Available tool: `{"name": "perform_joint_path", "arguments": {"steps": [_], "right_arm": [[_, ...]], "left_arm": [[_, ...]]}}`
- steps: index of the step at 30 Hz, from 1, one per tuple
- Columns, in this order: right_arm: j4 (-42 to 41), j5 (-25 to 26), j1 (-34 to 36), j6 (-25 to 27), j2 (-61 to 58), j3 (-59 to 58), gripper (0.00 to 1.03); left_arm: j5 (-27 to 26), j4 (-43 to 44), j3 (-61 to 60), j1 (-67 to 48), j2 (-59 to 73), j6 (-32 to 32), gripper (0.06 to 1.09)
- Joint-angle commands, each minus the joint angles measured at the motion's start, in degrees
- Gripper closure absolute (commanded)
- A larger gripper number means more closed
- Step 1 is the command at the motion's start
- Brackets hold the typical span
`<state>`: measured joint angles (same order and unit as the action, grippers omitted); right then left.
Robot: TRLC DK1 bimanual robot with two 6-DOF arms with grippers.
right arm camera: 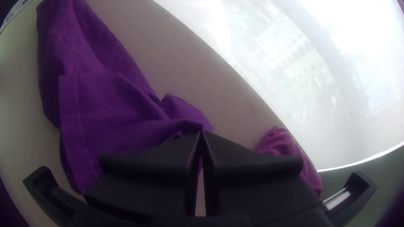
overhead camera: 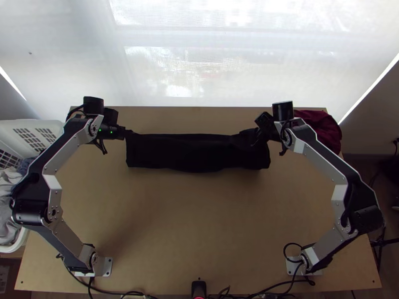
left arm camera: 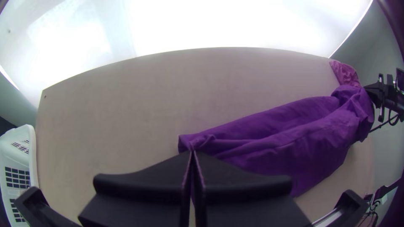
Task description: Fold the t-shirt
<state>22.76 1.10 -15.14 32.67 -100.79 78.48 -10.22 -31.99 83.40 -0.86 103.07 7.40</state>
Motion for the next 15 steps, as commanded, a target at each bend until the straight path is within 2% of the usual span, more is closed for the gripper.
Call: {"name": "perform_joint_path", "arguments": {"steps": [1, 15], "right_arm": [[-0.1, 0.0, 1.3, 0.1, -6.6, 5.5, 1.0], [-0.1, 0.0, 3.2, 0.3, -15.2, 8.5, 1.0]], "left_arm": [[0.4, 0.1, 5.3, 0.2, 6.4, 0.3, 1.05], [1.5, 0.1, 8.5, 0.5, 12.0, 0.3, 1.05]]}}
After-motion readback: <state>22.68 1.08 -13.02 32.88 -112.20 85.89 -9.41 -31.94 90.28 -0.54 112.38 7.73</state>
